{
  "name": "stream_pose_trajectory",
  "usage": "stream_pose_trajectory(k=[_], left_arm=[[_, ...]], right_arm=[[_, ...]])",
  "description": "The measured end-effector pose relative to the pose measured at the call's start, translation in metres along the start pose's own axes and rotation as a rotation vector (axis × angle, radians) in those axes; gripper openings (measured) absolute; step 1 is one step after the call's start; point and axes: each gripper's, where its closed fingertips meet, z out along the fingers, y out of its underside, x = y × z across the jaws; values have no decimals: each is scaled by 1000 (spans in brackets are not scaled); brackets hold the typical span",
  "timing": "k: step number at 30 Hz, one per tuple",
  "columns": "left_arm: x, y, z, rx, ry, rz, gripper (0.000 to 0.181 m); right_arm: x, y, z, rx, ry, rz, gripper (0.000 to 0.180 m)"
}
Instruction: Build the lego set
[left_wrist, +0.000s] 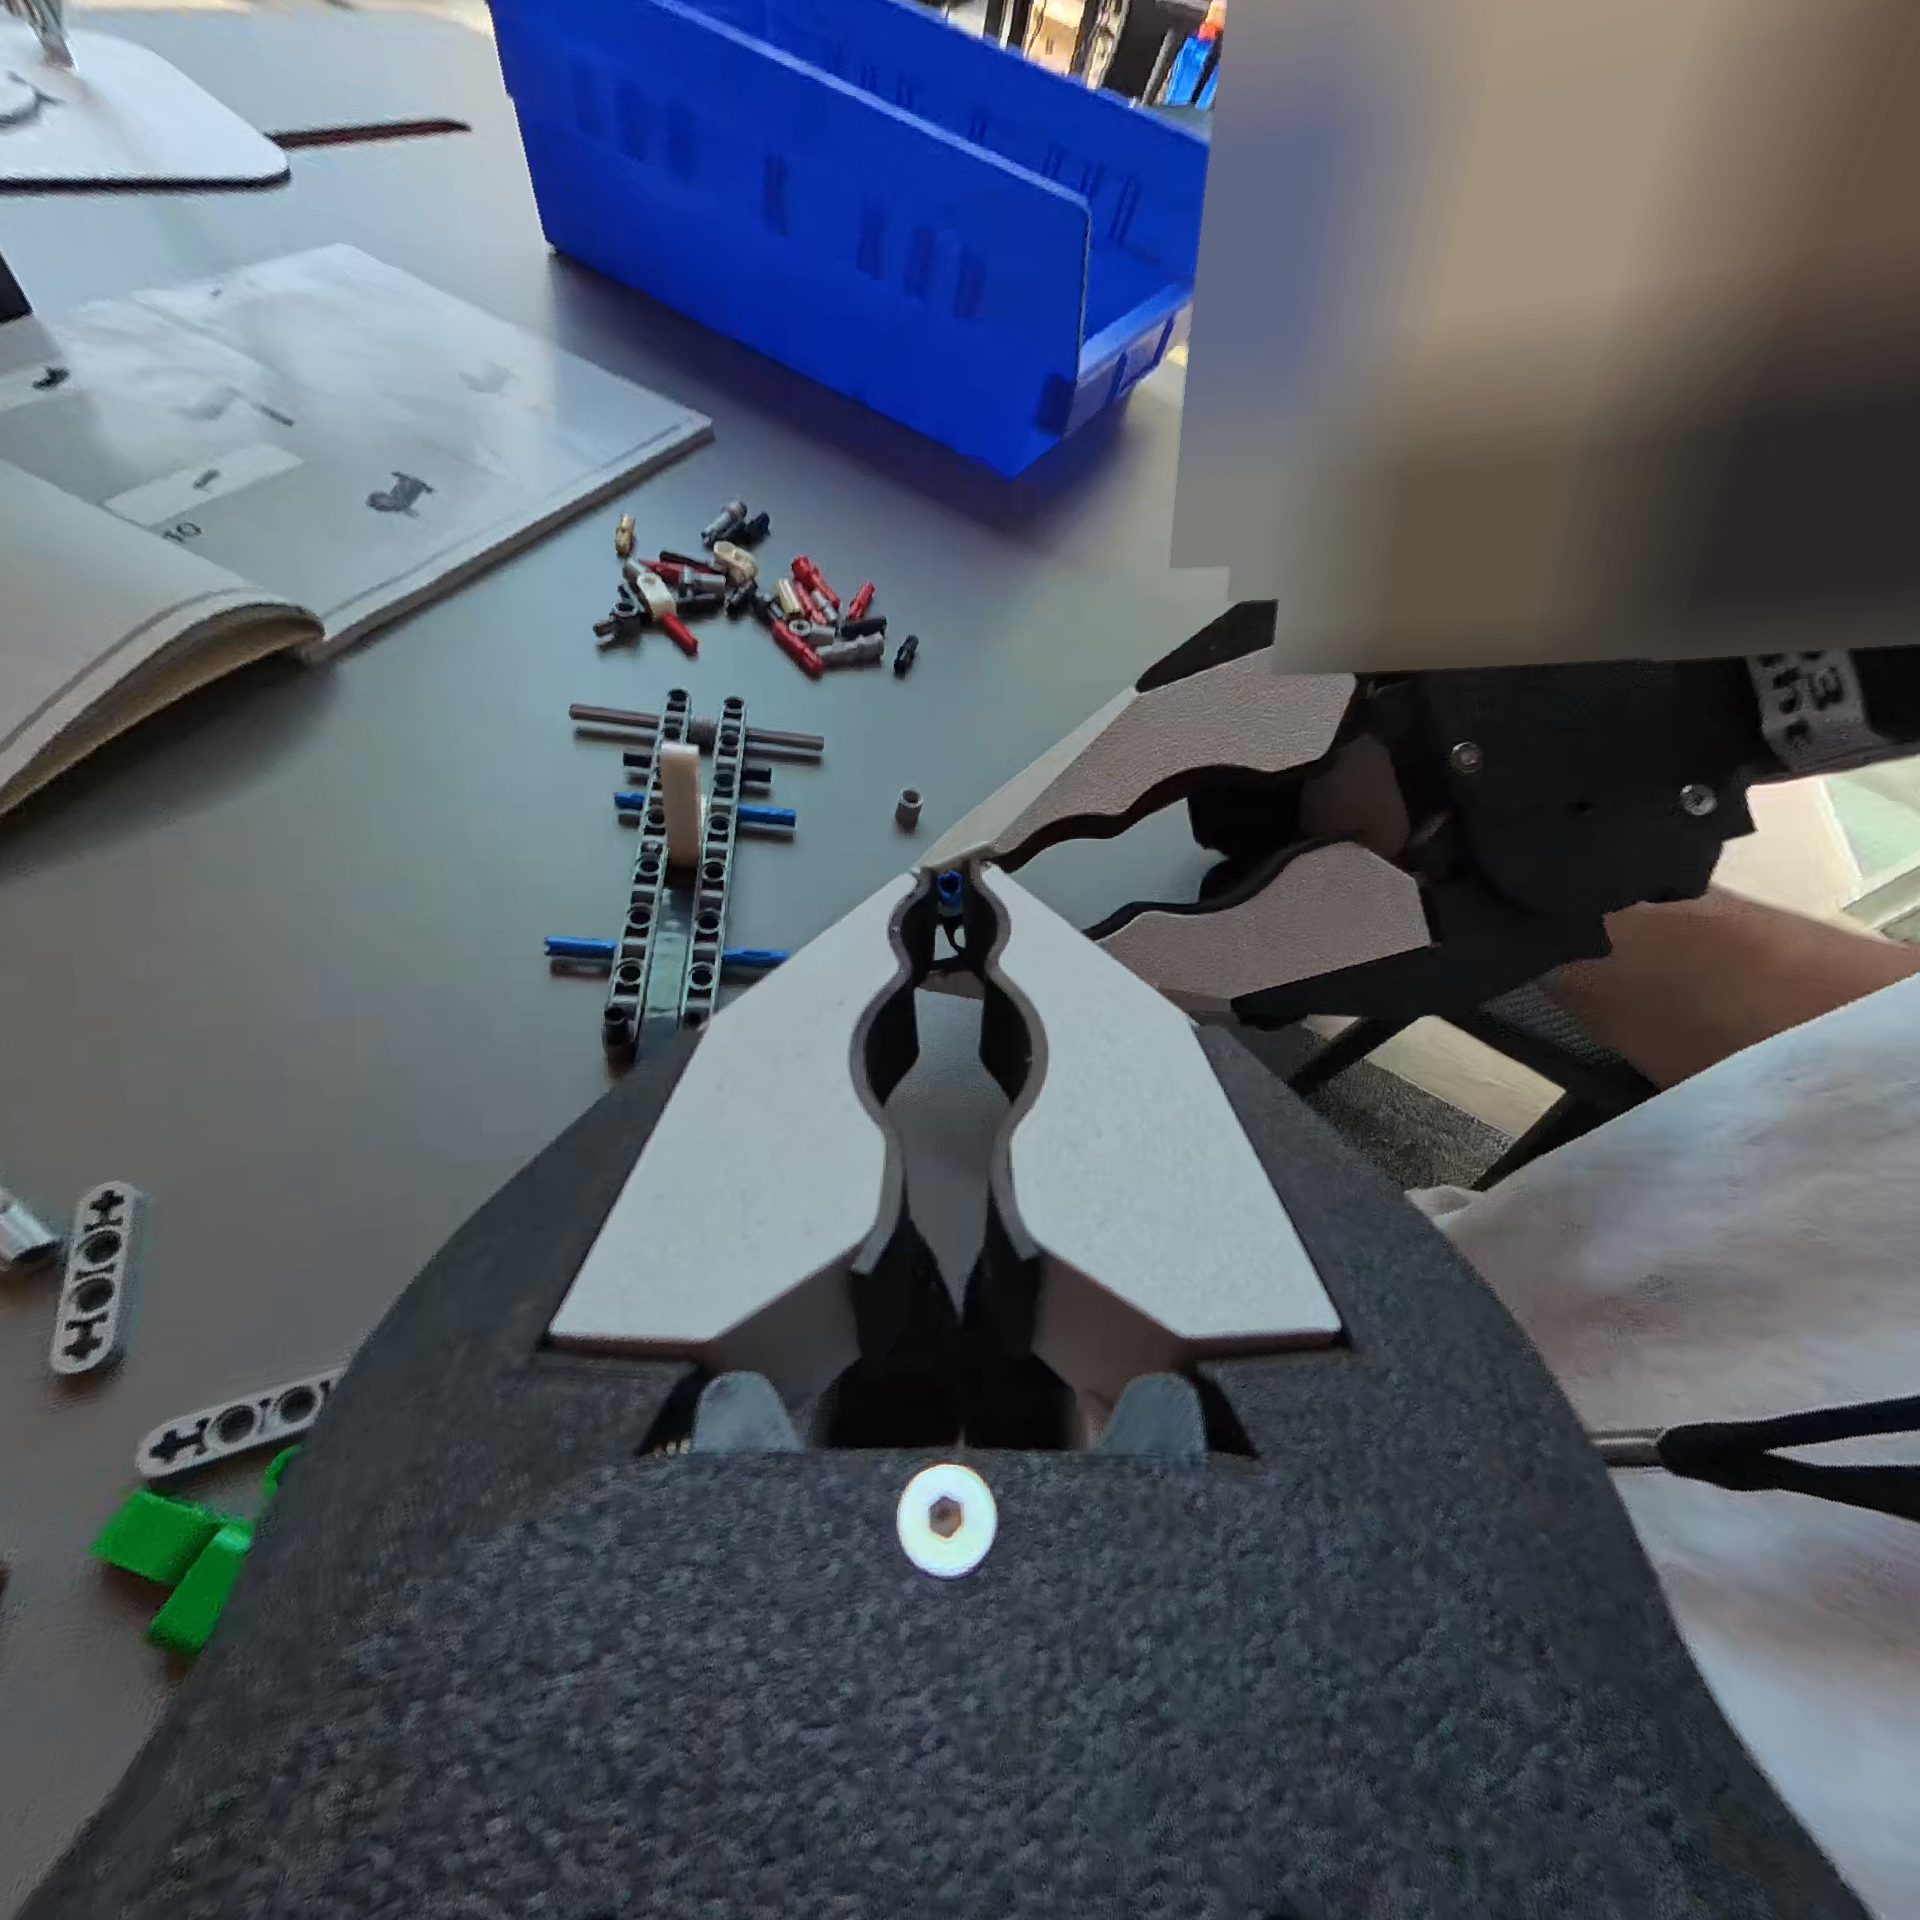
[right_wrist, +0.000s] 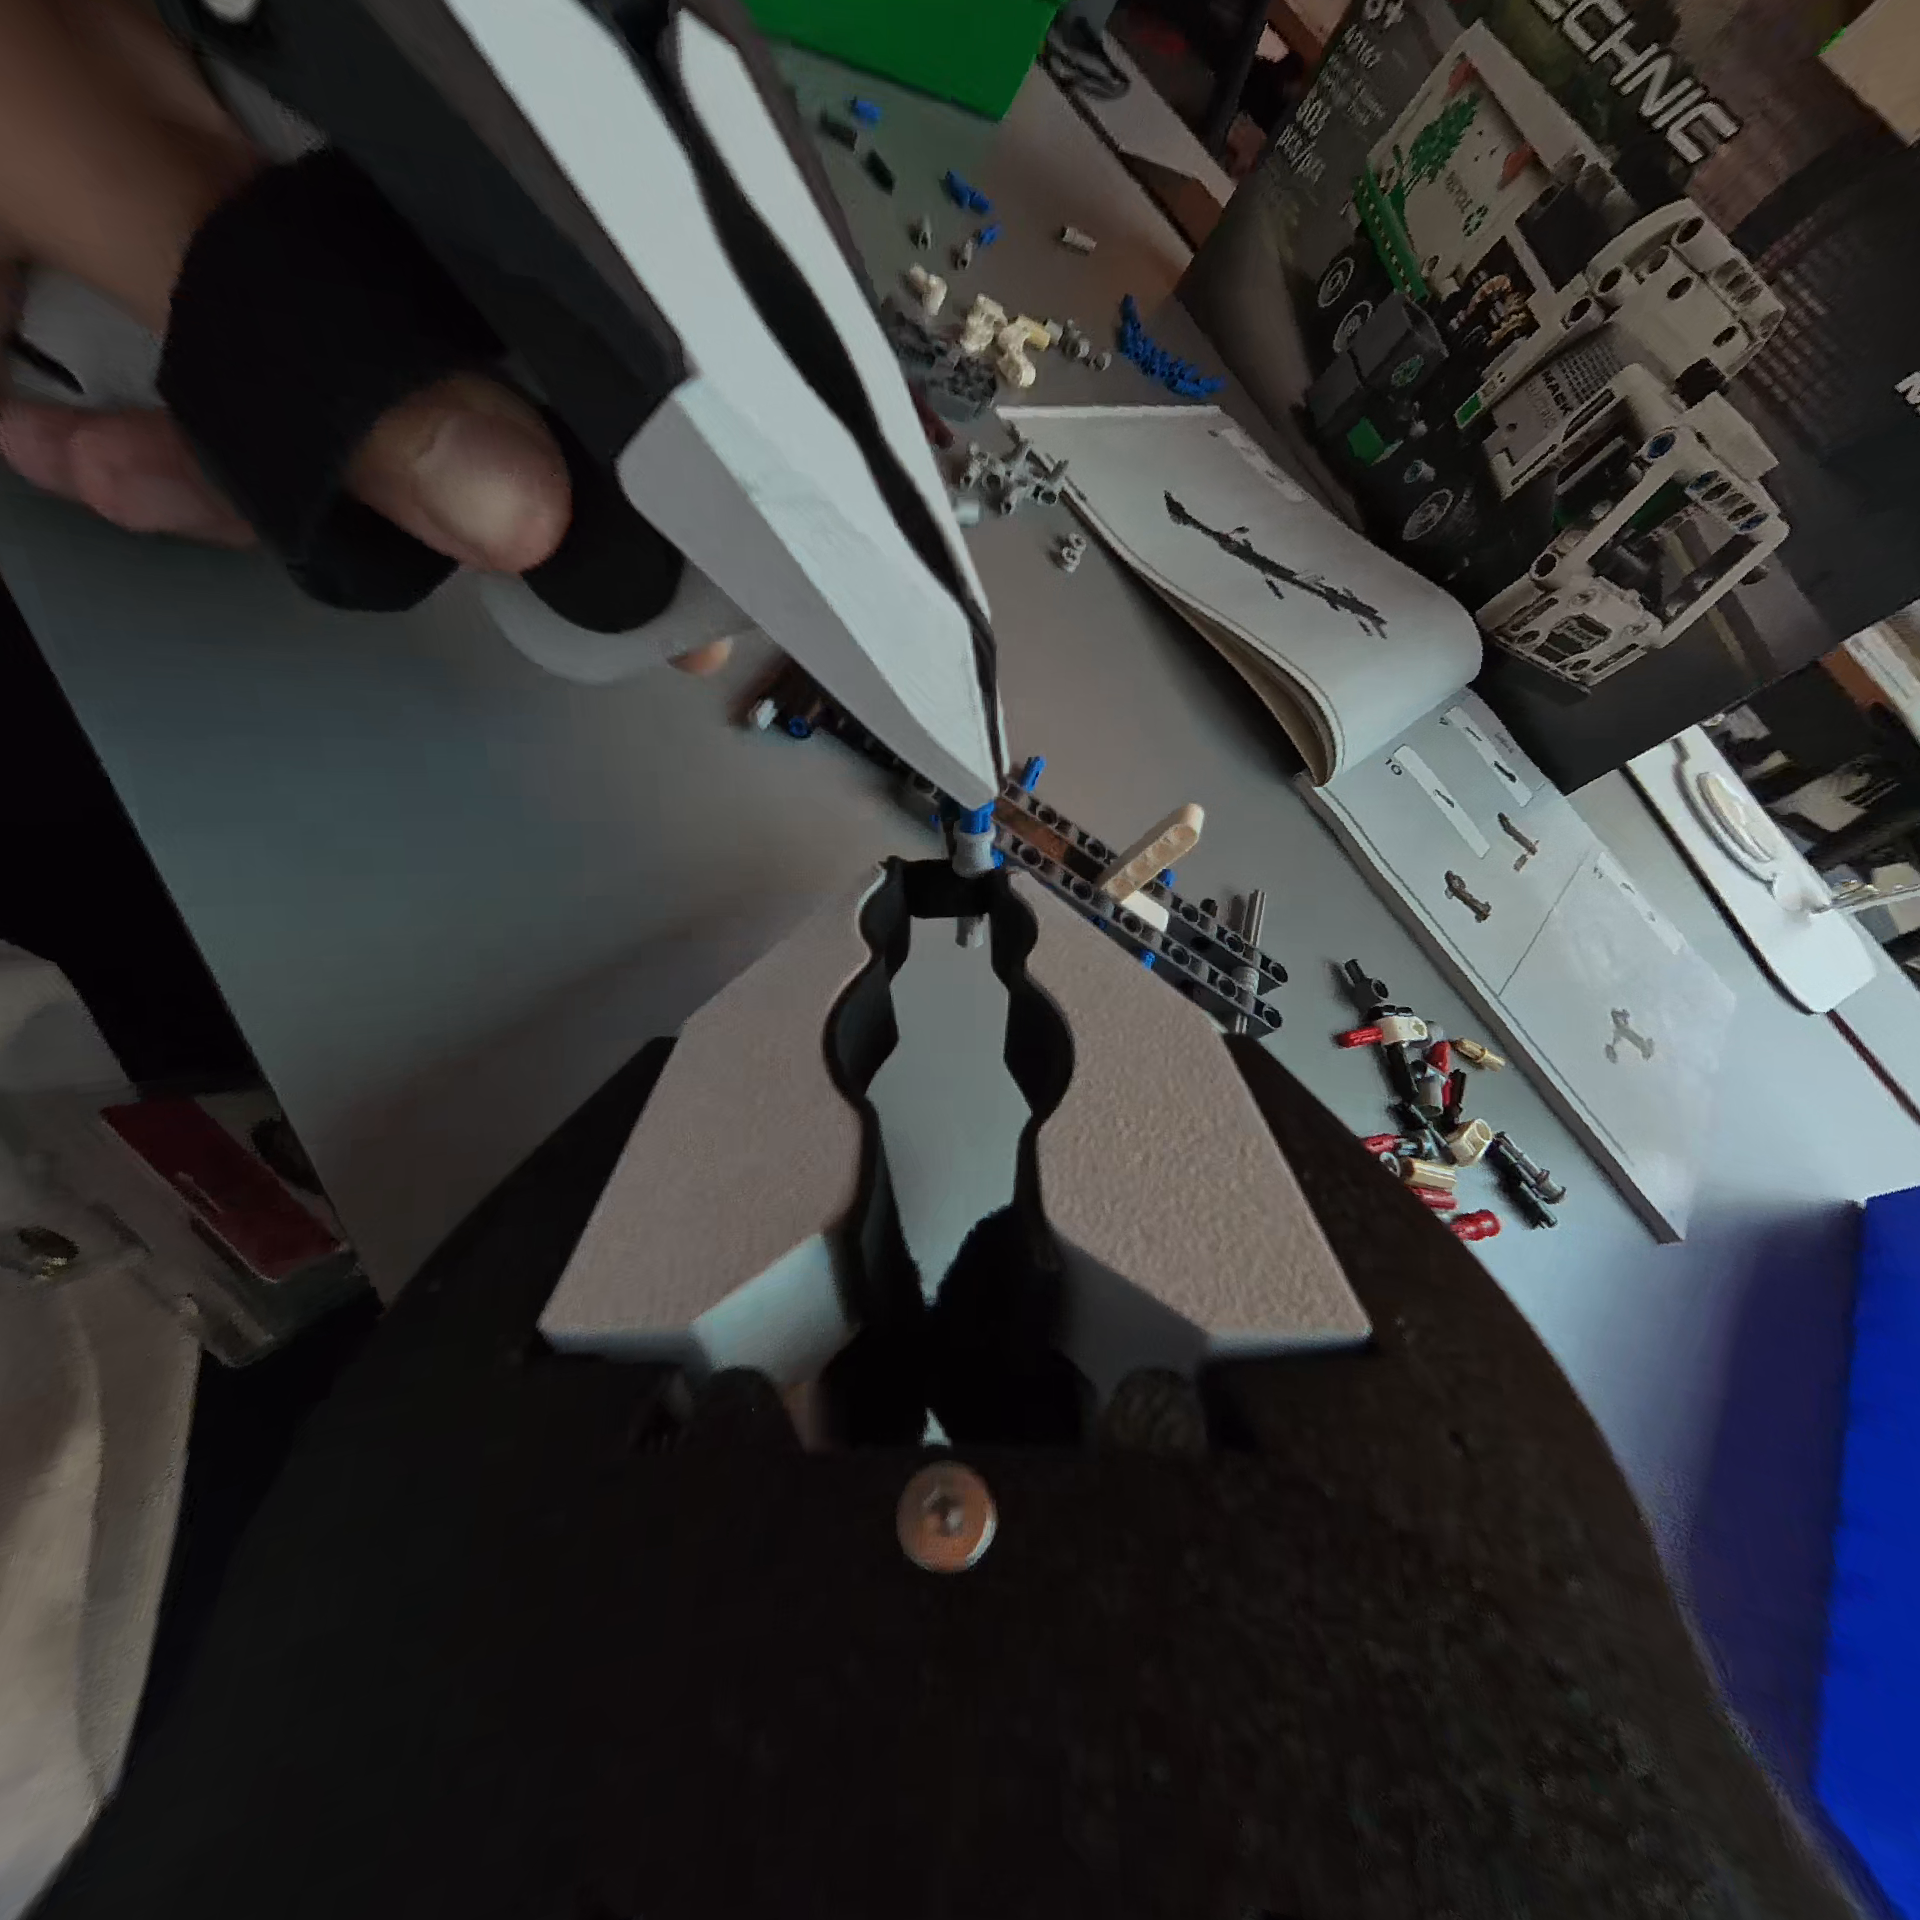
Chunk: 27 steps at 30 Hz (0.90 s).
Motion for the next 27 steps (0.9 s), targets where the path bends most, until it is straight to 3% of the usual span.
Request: stream_pose_trajectory(k=[4,7,10,12,17,24,27], left_arm=[[2,-23,-17,121,-6,13,24],[-3,-24,-25,152,17,50,27],[13,-17,-27,106,181,85,28],[21,-17,-30,100,264,99,21],[26,-15,-37,108,306,128,9],[34,-12,-47,116,317,209,8],[38,-7,-48,90,336,214,13]], right_arm=[[13,-14,-13,132,-82,205,14],[8,-32,-24,265,-321,461,14],[3,-53,-39,381,-618,746,14],[1,-58,-43,409,-713,830,14],[-17,-57,-42,366,-762,765,14],[-28,-64,-46,394,-821,698,13],[-33,-67,-48,429,-779,558,14]])
